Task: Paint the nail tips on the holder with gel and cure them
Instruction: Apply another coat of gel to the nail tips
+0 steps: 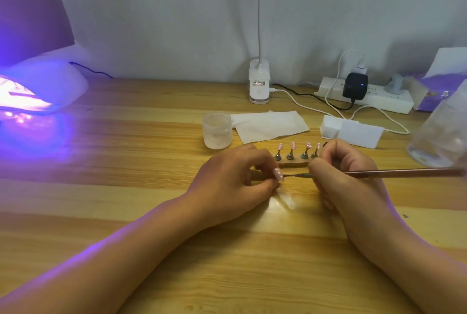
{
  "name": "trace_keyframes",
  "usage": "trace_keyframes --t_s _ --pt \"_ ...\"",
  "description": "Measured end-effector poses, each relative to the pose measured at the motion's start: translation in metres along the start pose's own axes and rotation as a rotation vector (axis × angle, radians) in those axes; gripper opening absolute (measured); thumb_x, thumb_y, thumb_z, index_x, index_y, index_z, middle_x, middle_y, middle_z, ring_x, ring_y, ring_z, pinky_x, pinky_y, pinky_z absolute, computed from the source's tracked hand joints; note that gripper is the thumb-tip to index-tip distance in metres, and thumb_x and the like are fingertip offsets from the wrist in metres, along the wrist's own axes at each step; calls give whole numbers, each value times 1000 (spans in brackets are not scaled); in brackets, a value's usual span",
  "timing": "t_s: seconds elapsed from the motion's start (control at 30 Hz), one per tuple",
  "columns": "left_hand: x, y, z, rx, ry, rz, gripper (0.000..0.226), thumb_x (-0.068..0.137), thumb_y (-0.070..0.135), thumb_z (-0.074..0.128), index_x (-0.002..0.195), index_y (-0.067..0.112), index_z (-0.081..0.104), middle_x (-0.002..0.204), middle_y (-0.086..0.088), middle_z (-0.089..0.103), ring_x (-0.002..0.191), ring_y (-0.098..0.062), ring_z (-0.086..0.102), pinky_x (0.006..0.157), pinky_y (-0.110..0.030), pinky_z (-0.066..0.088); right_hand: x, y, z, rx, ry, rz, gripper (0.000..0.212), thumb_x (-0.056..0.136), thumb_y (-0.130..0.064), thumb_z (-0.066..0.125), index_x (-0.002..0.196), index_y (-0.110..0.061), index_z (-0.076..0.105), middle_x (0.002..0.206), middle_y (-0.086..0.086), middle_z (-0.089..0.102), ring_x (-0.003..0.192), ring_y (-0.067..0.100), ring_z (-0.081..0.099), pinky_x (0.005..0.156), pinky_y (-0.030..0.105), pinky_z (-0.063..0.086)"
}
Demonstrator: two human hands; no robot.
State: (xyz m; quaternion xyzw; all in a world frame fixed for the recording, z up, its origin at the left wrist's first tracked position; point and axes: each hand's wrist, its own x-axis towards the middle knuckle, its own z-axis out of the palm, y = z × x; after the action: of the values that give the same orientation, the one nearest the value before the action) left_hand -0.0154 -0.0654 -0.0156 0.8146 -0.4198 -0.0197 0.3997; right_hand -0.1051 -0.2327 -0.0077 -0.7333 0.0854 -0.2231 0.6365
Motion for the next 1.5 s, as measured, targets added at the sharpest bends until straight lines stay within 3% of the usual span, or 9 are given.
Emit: trace_keyframes --t_s 0.37,0.63,0.77,0.97,1.17,1.5 --pt "1 -1 -1 -47 0 -1 9 84 23 74 87 30 68 91 13 66 60 -4 49 59 -25 41 -2 -2 3 -9 -41 -2 22 88 -18 67 74 -11 51 54 -3 58 44 1 49 44 10 37" --pt "1 -1 -1 -43 -3 -18 9 84 25 73 87 32 68 88 16 64 60 -4 49 59 -26 41 -1 0 1 -81 -76 -1 24 81 -15 63 63 -23 50 52 -5 49 46 7 42 43 17 34" --pt "1 -1 -1 -39 -9 -18 14 84 25 73 85 36 65 87 17 63 59 -2 48 59 -23 39 0 1 0 -102 -87 11 21 79 -9 62 64 -18 49 53 -2 45 49 10 39 45 25 33" --pt "0 0 -1 -23 -3 -12 11 85 25 74 88 33 67 89 17 64 60 0 49 59 -21 37 -1 -1 -1 31 -4 10 24 85 -9 64 66 -16 50 51 -1 47 44 8 38 40 18 32" --pt "1 -1 0 3 11 -16 12 85 26 74 91 31 65 91 13 65 58 -3 48 60 -23 39 -2 -2 4 9 -75 -22 20 86 -12 68 77 -8 51 57 -2 57 44 1 47 43 11 36" --pt "1 1 -1 17 2 -19 14 85 27 74 89 36 64 89 15 63 64 6 50 59 -16 34 0 0 1 -106 -89 -13 20 81 -14 66 71 -23 51 57 -6 49 50 7 42 46 25 36"
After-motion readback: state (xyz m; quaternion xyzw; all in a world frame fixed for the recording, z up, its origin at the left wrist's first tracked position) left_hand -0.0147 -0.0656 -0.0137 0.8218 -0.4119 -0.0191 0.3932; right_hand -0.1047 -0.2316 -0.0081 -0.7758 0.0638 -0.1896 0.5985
